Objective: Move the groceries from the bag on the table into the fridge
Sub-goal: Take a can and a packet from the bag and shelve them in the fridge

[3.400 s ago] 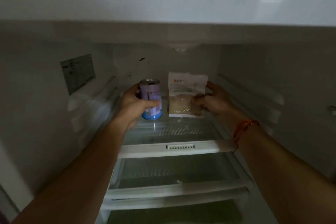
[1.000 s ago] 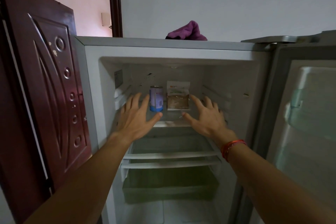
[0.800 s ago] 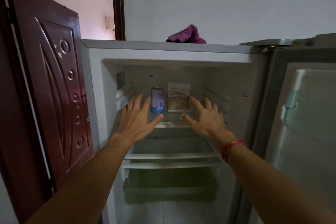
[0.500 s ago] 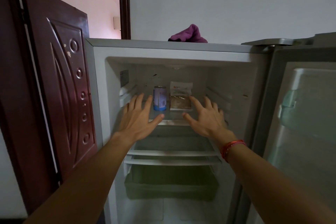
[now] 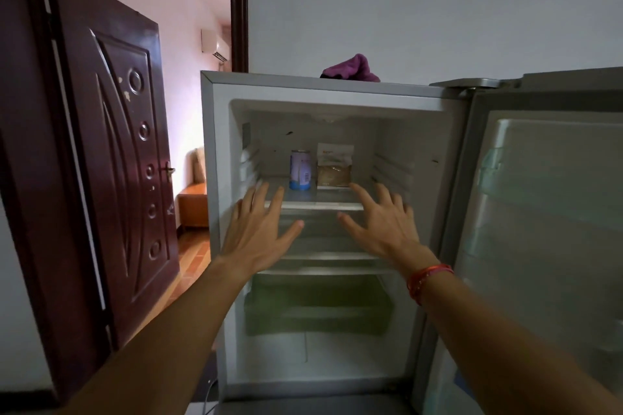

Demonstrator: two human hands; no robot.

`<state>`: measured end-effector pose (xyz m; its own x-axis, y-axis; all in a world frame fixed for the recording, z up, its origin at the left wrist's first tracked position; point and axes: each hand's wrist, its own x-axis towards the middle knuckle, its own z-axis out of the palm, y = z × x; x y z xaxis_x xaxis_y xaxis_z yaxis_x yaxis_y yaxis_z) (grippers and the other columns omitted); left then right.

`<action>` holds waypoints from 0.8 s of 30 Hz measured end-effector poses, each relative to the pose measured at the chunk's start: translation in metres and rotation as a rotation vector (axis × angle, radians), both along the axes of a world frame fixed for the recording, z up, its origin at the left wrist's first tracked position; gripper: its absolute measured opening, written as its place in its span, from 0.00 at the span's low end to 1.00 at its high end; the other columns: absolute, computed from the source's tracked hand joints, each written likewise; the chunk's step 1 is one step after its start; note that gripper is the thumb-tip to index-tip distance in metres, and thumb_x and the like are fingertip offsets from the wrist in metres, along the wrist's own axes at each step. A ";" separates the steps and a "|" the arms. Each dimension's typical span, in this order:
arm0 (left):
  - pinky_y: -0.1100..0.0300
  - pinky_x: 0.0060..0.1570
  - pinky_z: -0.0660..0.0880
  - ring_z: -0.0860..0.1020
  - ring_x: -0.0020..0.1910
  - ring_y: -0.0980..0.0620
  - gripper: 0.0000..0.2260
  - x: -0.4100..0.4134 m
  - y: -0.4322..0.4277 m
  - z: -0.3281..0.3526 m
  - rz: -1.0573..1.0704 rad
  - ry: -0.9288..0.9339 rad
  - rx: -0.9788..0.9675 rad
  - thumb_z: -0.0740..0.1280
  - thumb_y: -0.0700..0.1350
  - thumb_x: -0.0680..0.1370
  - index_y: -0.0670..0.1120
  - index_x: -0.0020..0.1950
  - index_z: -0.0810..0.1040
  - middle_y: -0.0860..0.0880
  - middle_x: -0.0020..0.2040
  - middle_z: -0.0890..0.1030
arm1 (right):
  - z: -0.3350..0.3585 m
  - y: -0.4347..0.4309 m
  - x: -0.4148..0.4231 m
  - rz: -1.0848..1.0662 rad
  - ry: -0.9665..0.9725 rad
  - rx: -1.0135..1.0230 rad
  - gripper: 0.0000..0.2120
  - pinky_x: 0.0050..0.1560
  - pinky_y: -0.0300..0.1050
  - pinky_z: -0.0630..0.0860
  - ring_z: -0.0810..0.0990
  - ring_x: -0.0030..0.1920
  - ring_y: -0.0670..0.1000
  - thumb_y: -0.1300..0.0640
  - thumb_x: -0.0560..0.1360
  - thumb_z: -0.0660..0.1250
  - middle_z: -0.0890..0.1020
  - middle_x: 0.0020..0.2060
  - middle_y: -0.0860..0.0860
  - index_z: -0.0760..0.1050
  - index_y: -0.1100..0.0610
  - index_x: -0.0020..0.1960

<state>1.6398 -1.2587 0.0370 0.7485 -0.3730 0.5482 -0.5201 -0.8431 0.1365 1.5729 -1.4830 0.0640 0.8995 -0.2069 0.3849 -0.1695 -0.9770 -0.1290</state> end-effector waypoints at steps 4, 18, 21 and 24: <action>0.44 0.73 0.59 0.56 0.77 0.42 0.36 -0.044 0.037 -0.007 -0.041 -0.013 -0.023 0.50 0.69 0.76 0.50 0.79 0.57 0.42 0.78 0.58 | -0.009 0.037 -0.052 -0.034 0.000 0.002 0.35 0.75 0.66 0.57 0.57 0.78 0.64 0.30 0.79 0.54 0.54 0.80 0.59 0.48 0.40 0.81; 0.47 0.69 0.64 0.62 0.74 0.43 0.36 -0.184 0.106 -0.014 -0.141 -0.141 -0.016 0.51 0.70 0.76 0.50 0.77 0.62 0.43 0.76 0.63 | -0.019 0.102 -0.224 -0.077 0.000 -0.034 0.36 0.75 0.63 0.59 0.58 0.78 0.63 0.29 0.78 0.52 0.55 0.80 0.58 0.48 0.40 0.82; 0.46 0.68 0.66 0.64 0.73 0.43 0.36 -0.204 0.104 -0.020 -0.154 -0.135 -0.035 0.51 0.70 0.75 0.49 0.76 0.63 0.43 0.74 0.64 | -0.026 0.102 -0.246 -0.087 -0.026 -0.039 0.35 0.75 0.63 0.60 0.58 0.77 0.63 0.29 0.78 0.52 0.56 0.80 0.58 0.49 0.40 0.81; 0.45 0.68 0.67 0.65 0.72 0.43 0.35 -0.219 0.097 -0.024 -0.172 -0.137 -0.036 0.52 0.69 0.76 0.48 0.75 0.65 0.43 0.73 0.66 | -0.030 0.095 -0.264 -0.110 -0.043 -0.053 0.35 0.73 0.63 0.64 0.60 0.76 0.62 0.29 0.78 0.52 0.59 0.79 0.58 0.50 0.39 0.81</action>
<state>1.4211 -1.1617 0.0134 0.5930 -0.4671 0.6559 -0.6715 -0.7363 0.0827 1.3085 -1.3876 0.0337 0.8551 -0.2814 0.4355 -0.2714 -0.9586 -0.0867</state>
